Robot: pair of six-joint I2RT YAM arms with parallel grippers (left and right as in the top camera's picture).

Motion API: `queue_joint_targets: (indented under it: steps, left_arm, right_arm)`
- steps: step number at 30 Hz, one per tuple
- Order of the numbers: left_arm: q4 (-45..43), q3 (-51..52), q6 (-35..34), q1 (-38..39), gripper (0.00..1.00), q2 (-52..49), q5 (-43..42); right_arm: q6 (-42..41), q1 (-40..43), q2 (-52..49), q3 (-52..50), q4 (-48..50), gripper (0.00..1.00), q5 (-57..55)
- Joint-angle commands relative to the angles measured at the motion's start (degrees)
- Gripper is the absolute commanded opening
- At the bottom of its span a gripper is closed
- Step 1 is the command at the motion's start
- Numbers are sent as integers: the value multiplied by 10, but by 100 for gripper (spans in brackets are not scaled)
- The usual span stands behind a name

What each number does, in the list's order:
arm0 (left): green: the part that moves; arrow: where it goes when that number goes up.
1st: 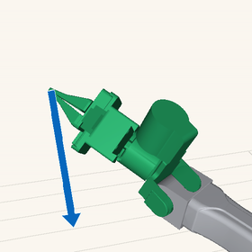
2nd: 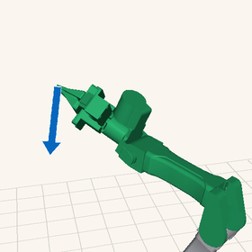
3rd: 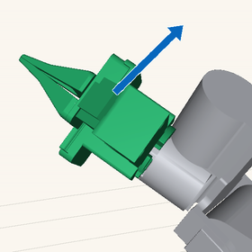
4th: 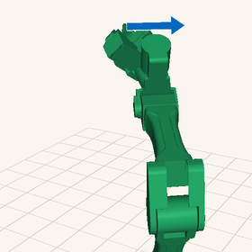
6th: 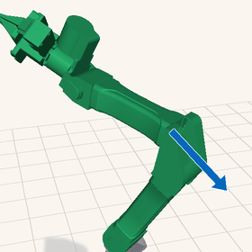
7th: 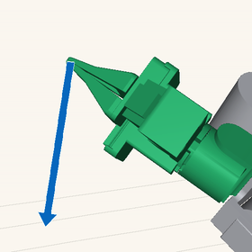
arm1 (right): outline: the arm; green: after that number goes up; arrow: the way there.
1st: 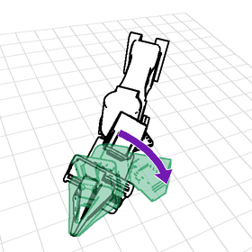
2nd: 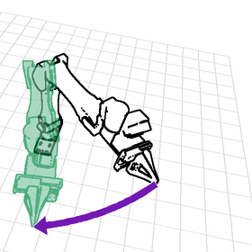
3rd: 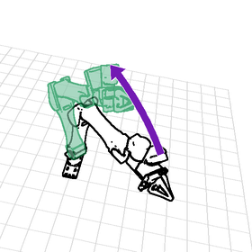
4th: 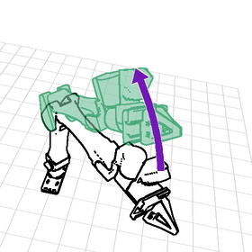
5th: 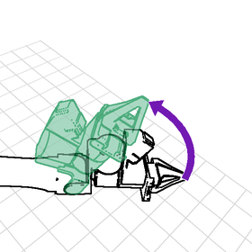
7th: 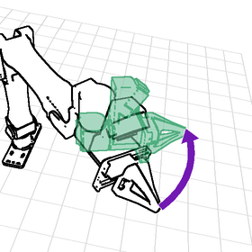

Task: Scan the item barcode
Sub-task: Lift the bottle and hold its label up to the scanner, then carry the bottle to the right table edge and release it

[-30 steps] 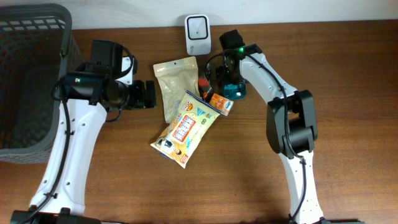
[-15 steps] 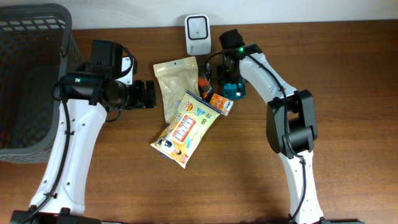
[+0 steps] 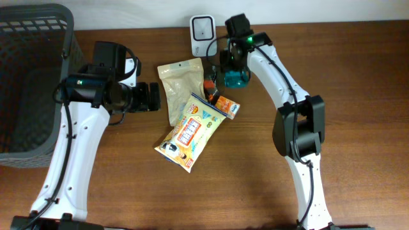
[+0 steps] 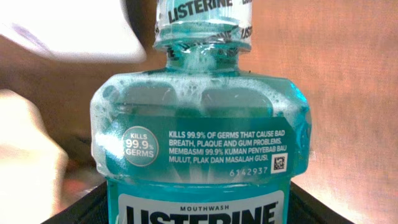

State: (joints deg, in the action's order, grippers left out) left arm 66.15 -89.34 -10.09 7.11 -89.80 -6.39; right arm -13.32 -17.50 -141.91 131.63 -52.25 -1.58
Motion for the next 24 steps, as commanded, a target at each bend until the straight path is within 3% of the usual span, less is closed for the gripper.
queue_joint_targets:
  steps: [1, 6, 12, 20, 24]
  left_arm:
    - [-1, 2, 7, 1, 99, -1, 4]
    - [-1, 2, 7, 1, 99, -1, 4]
    - [-1, 2, 7, 1, 99, -1, 4]
    - [-1, 2, 7, 1, 99, -1, 4]
    - [-1, 2, 7, 1, 99, -1, 4]
  right_arm:
    - [-7, 1, 11, 45, 46, 66, 52]
    - [-7, -30, 10, 45, 151, 67, 58]
    - [5, -81, 9, 45, 245, 67, -69]
    - [10, -83, 10, 45, 246, 67, -85]
    - [8, -78, 22, 53, 227, 67, -152]
